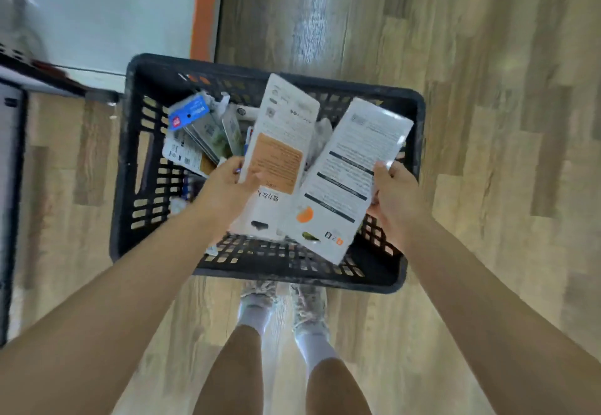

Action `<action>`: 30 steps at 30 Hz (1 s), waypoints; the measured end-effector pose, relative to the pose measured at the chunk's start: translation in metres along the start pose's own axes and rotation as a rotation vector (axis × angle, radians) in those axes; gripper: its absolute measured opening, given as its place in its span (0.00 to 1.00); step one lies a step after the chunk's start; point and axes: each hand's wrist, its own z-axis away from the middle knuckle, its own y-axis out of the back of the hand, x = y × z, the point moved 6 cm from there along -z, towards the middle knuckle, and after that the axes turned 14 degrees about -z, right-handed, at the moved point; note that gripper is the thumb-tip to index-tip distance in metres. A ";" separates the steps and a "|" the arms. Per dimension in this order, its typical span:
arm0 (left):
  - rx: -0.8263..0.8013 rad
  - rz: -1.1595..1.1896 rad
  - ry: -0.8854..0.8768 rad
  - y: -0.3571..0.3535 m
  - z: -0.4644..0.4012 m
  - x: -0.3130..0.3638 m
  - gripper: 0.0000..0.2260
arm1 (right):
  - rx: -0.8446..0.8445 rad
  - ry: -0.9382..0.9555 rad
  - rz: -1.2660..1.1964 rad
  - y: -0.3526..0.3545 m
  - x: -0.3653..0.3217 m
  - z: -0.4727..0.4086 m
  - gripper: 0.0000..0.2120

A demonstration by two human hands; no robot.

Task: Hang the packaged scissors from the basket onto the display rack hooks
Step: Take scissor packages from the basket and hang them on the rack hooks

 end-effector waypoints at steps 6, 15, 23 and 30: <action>0.006 0.229 -0.020 0.051 0.104 0.038 0.08 | -0.144 0.091 0.038 -0.026 -0.080 0.088 0.11; 0.272 0.334 -0.203 0.163 0.312 0.117 0.09 | -0.435 0.277 0.181 -0.109 -0.200 0.283 0.10; 0.562 0.443 -0.265 0.250 0.472 0.125 0.08 | -0.718 0.475 0.340 -0.195 -0.257 0.461 0.10; 0.697 0.587 -0.367 0.306 0.577 0.105 0.11 | -0.976 0.604 0.463 -0.255 -0.263 0.581 0.09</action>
